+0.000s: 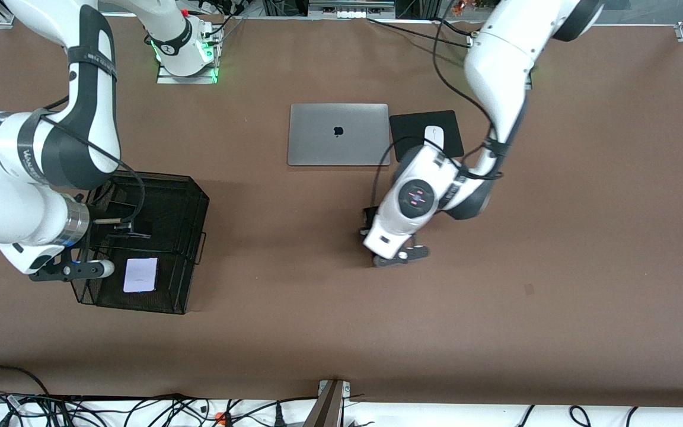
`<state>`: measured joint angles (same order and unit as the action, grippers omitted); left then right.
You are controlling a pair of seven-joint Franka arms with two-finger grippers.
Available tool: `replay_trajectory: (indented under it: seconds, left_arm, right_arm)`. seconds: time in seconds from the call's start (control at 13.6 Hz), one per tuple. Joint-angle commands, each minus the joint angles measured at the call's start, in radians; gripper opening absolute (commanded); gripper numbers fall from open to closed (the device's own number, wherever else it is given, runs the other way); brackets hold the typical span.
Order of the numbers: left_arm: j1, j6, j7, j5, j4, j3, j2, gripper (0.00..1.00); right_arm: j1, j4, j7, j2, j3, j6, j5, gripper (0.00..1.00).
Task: Place phones with both arms
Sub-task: 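Carry the tall black phone to the middle and release it with the left gripper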
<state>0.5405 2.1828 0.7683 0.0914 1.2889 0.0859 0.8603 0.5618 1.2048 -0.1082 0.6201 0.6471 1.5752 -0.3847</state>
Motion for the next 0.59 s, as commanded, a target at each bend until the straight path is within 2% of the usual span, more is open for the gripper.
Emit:
replay_trajectory:
  seconds: [0.0,0.29,0.44,0.51]
  left_arm:
    - [0.09,0.035,-0.007,0.018,-0.163,-0.021,0.087,0.0]
    - [0.219,0.116,-0.04,-0.002,-0.249,-0.06,0.198,0.0]
    - [0.298,0.167,-0.021,-0.012,-0.287,-0.142,0.256,0.0]
    - [0.314,0.169,-0.011,-0.012,-0.305,-0.155,0.279,0.0]
  right_arm:
    - [0.023,0.067,0.019,-0.051,-0.001,-0.004,-0.006,0.99]
    - [0.023,0.068,0.021,-0.053,-0.001,-0.007,-0.005,0.99]
    - [0.023,0.075,0.022,-0.053,-0.001,-0.006,-0.005,0.99]
    - [0.023,0.076,0.022,-0.053,-0.001,-0.006,-0.005,0.99]
